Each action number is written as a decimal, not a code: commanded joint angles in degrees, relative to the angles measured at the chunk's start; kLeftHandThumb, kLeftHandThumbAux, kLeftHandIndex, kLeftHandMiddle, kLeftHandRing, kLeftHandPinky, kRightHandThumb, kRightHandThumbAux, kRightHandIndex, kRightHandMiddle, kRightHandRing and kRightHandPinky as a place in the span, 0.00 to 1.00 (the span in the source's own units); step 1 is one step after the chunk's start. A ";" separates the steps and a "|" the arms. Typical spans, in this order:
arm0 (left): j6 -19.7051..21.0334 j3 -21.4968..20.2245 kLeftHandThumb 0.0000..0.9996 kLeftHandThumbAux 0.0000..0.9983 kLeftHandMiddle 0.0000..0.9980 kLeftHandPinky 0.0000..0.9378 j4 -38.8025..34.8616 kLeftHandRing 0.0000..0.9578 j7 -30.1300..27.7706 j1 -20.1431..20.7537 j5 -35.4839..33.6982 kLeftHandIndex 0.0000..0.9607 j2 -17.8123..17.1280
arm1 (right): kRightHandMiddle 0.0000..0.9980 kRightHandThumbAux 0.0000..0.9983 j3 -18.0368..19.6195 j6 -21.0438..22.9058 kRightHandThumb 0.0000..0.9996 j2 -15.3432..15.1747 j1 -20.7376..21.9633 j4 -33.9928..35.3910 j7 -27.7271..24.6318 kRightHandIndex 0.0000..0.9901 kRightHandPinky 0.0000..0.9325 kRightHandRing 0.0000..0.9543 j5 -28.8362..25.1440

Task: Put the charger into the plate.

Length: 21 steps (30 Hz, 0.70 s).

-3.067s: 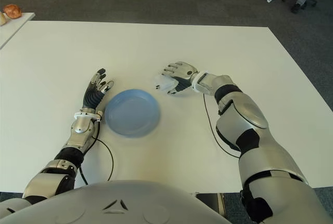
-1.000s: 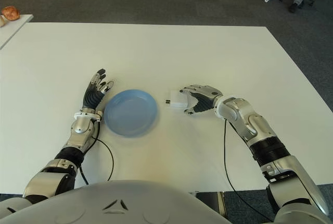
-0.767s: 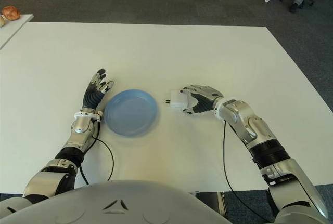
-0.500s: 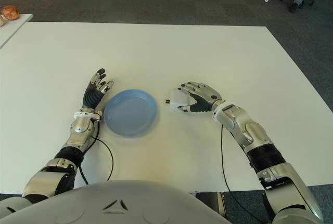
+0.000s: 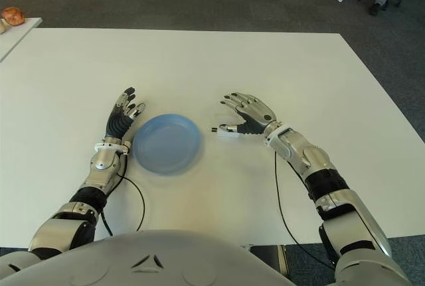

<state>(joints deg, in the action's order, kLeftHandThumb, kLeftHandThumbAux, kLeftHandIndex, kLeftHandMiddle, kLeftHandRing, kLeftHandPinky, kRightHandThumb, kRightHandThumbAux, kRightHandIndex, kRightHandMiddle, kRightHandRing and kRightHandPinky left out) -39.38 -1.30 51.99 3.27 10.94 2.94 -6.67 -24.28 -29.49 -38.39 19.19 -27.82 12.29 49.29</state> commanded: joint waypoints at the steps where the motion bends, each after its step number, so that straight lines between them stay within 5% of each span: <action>1: 2.11 0.46 0.00 0.52 0.03 0.03 4.33 0.03 -0.82 -5.84 0.73 0.00 0.69 | 0.00 0.10 -1.21 -1.71 0.29 0.59 1.47 -2.70 1.42 0.00 0.00 0.00 0.92; 21: 1.60 0.37 0.00 0.53 0.04 0.05 3.72 0.04 -1.52 -6.16 0.41 0.00 0.97 | 0.00 0.09 -4.53 -2.71 0.30 3.15 6.81 -11.03 7.13 0.00 0.00 0.00 3.52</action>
<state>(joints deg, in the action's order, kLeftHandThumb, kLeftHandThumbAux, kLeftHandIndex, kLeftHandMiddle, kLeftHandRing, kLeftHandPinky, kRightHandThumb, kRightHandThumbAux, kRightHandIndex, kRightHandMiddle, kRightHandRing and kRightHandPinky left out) -39.11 -1.33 51.68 2.59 10.80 2.89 -6.66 -27.79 -31.45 -35.92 24.80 -36.81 18.77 52.06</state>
